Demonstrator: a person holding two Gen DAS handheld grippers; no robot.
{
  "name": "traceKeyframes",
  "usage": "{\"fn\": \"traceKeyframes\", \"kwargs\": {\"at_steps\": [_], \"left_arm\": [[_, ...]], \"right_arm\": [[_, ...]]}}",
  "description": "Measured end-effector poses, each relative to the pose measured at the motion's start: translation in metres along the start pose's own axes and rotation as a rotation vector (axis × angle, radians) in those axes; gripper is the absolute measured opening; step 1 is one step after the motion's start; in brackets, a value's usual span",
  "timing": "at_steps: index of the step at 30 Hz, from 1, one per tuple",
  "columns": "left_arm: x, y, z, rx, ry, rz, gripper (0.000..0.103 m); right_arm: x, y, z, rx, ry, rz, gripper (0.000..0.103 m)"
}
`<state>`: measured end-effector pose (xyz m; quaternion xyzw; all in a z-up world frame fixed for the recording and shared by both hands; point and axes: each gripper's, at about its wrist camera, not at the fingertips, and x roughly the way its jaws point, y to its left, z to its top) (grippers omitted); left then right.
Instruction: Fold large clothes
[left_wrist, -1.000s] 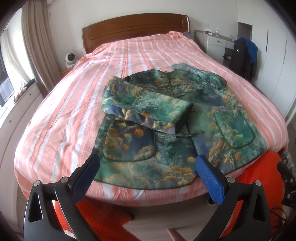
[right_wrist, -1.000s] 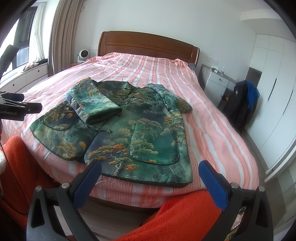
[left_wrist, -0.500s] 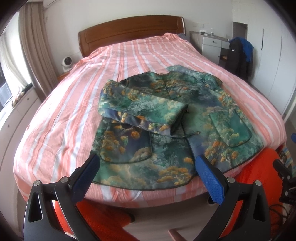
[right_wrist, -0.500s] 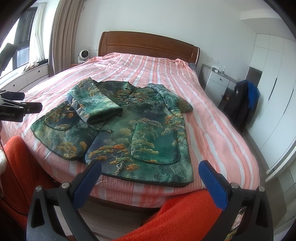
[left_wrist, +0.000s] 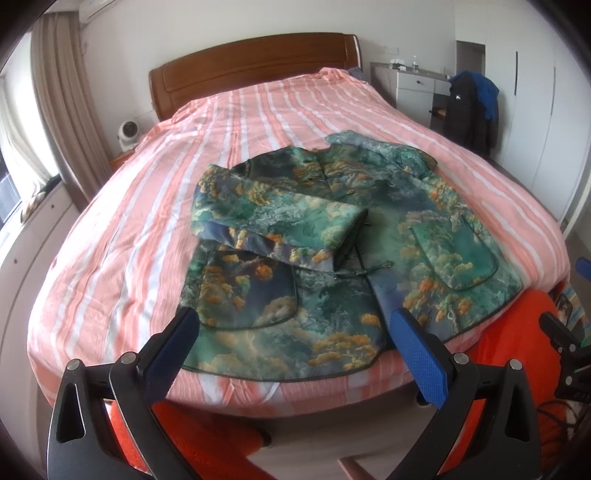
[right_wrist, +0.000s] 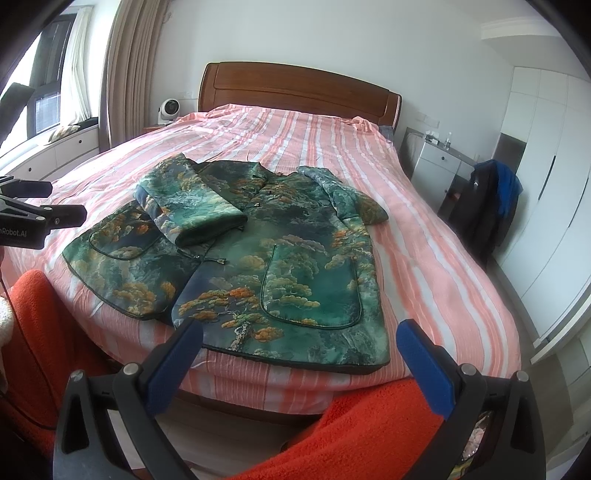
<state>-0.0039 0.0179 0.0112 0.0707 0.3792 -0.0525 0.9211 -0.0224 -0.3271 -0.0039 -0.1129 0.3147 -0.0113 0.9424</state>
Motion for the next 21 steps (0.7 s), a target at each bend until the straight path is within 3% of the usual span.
{"fn": "traceKeyframes", "kwargs": {"at_steps": [21], "left_arm": [[0.0033, -0.003, -0.0014, 0.005, 0.006, 0.001, 0.103]], "right_arm": [[0.0063, 0.002, 0.0036, -0.009, 0.011, 0.016, 0.103]]}}
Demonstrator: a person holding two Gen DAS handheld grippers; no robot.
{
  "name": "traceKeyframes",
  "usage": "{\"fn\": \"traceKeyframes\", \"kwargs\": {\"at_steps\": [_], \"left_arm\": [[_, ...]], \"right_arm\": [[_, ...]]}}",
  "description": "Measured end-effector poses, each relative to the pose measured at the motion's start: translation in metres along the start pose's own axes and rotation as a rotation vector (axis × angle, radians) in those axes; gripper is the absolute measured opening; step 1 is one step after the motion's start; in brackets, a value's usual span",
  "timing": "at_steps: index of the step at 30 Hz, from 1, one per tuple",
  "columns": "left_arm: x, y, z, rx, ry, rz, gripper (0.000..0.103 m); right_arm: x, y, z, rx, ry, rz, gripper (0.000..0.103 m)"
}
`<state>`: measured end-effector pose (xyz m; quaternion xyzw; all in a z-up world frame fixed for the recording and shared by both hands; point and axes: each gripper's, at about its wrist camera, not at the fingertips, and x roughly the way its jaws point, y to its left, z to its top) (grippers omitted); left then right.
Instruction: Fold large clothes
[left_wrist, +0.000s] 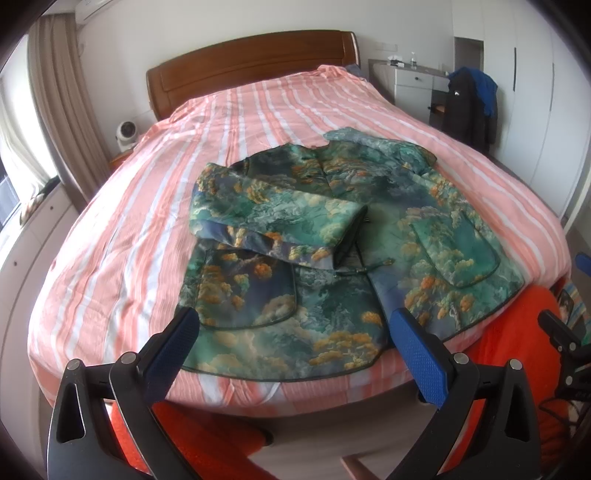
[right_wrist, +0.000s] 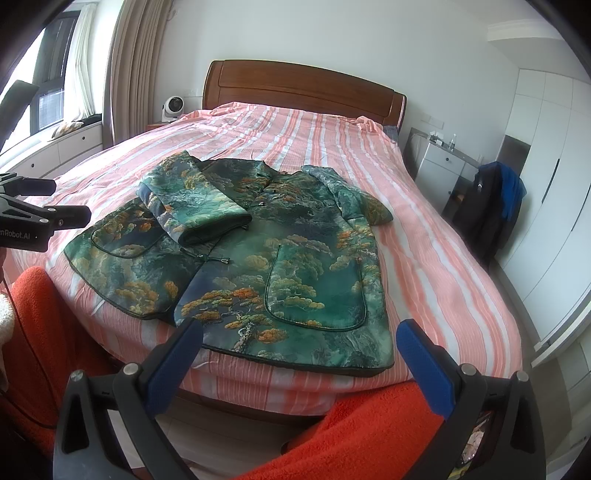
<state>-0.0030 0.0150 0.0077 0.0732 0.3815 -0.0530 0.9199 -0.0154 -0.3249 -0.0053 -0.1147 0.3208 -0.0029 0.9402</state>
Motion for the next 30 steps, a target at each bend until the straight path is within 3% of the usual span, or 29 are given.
{"fn": "traceKeyframes", "kwargs": {"at_steps": [30], "left_arm": [[0.003, -0.0022, -0.0031, 0.002, 0.002, 0.001, 0.103]], "right_arm": [[0.001, 0.0019, -0.0021, 0.0, 0.003, 0.002, 0.103]]}}
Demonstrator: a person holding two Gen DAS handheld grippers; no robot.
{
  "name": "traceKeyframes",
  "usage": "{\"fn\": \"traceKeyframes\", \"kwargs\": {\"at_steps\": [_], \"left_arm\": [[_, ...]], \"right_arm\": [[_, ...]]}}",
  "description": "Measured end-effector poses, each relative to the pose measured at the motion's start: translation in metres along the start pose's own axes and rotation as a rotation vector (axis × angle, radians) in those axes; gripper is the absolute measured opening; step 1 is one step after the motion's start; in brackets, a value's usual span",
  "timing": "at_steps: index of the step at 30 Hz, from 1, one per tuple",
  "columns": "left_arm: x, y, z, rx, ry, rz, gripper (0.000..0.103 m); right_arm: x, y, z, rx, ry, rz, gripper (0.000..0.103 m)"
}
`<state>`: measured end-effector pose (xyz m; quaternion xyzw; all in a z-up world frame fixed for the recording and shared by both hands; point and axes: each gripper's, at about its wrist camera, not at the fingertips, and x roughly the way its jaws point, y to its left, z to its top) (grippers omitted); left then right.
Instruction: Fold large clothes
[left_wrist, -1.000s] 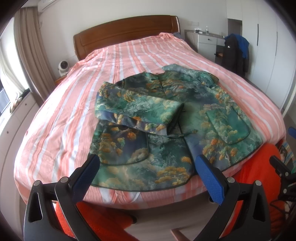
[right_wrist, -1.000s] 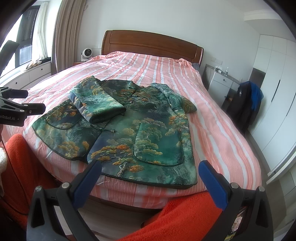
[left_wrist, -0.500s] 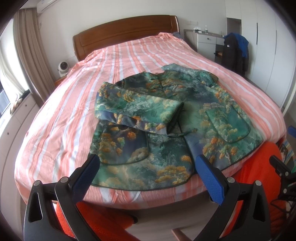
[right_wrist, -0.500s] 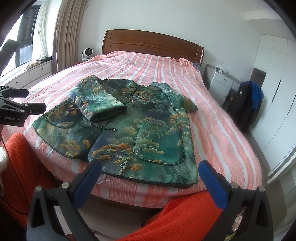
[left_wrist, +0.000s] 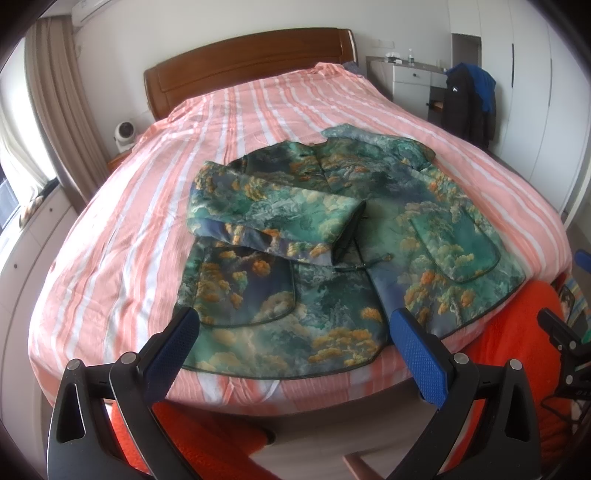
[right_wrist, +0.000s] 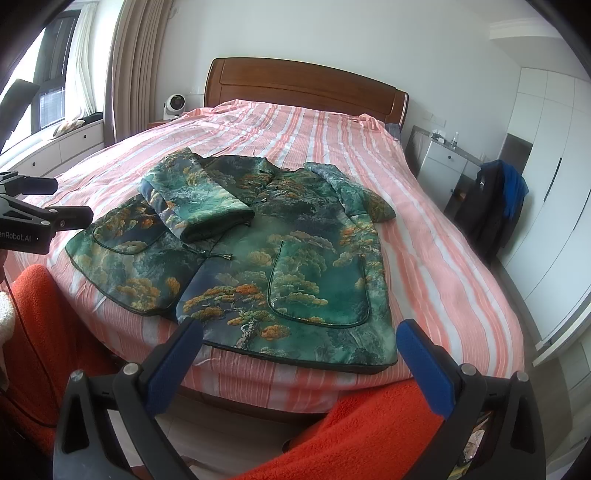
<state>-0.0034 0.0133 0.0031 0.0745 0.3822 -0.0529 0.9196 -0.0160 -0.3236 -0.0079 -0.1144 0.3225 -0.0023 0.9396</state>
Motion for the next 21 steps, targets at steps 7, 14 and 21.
{"fn": "traceKeyframes", "kwargs": {"at_steps": [7, 14, 21], "left_arm": [[-0.0003, -0.0009, 0.0005, 0.001, 0.0, 0.001, 0.103], [-0.0003, -0.0012, 0.001, 0.003, -0.001, 0.002, 0.103], [0.002, -0.0022, -0.0023, 0.006, -0.001, 0.002, 0.103]], "right_arm": [[0.0001, 0.0006, 0.0, -0.001, 0.001, 0.0, 0.103], [0.0003, 0.0005, 0.0001, 0.0, 0.001, 0.0, 0.103], [0.0004, 0.0005, 0.0005, 0.0, 0.003, 0.0, 0.103]]}}
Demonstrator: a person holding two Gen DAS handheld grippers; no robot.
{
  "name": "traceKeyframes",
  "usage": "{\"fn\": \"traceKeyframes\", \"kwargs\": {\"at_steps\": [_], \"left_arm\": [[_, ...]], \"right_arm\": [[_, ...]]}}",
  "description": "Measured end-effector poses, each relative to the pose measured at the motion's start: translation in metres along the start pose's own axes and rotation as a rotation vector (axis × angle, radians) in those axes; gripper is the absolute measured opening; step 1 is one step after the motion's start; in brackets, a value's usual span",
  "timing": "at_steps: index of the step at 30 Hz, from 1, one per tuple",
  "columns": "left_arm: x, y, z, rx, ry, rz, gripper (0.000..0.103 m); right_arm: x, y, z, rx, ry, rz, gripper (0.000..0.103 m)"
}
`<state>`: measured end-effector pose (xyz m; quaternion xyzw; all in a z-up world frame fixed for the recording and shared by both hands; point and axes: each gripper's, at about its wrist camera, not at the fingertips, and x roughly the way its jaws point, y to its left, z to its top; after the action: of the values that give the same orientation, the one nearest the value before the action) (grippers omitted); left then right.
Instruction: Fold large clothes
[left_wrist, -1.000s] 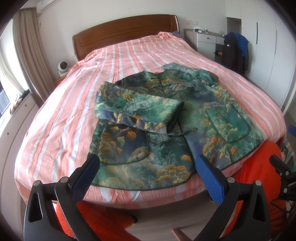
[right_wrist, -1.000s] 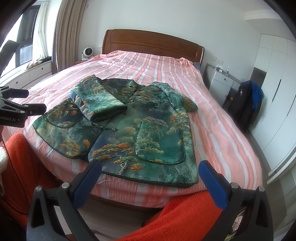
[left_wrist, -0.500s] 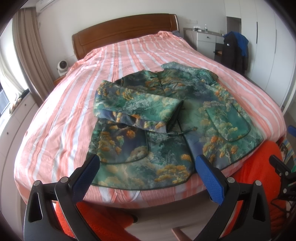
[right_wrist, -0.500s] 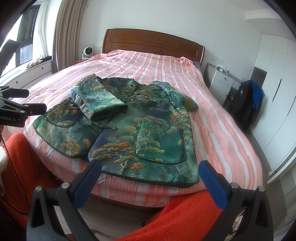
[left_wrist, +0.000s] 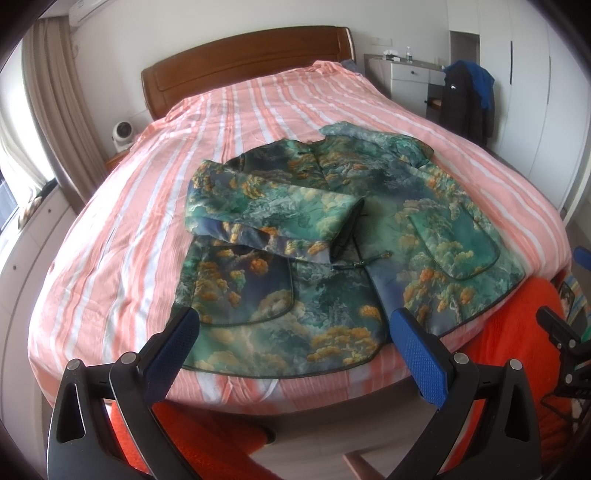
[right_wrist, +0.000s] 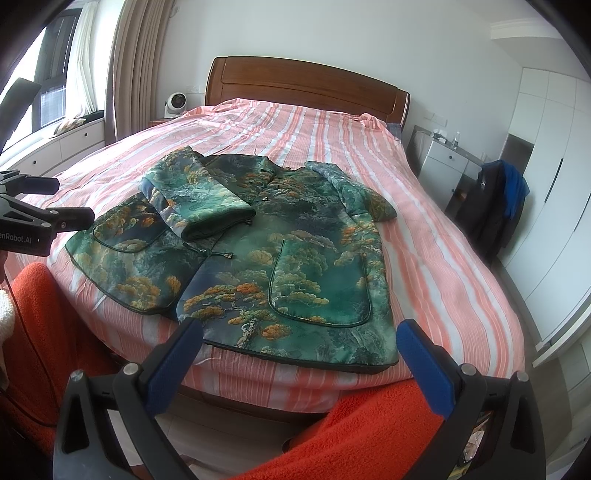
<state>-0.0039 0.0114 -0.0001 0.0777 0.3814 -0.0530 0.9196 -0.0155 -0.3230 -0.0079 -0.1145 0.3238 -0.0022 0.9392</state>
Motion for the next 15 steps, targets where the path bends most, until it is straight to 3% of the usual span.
{"fn": "traceKeyframes", "kwargs": {"at_steps": [15], "left_arm": [[0.0015, -0.0004, -0.0027, 0.007, -0.002, 0.002, 0.103]], "right_arm": [[0.0003, 0.002, -0.0027, -0.001, -0.003, 0.002, 0.103]]}}
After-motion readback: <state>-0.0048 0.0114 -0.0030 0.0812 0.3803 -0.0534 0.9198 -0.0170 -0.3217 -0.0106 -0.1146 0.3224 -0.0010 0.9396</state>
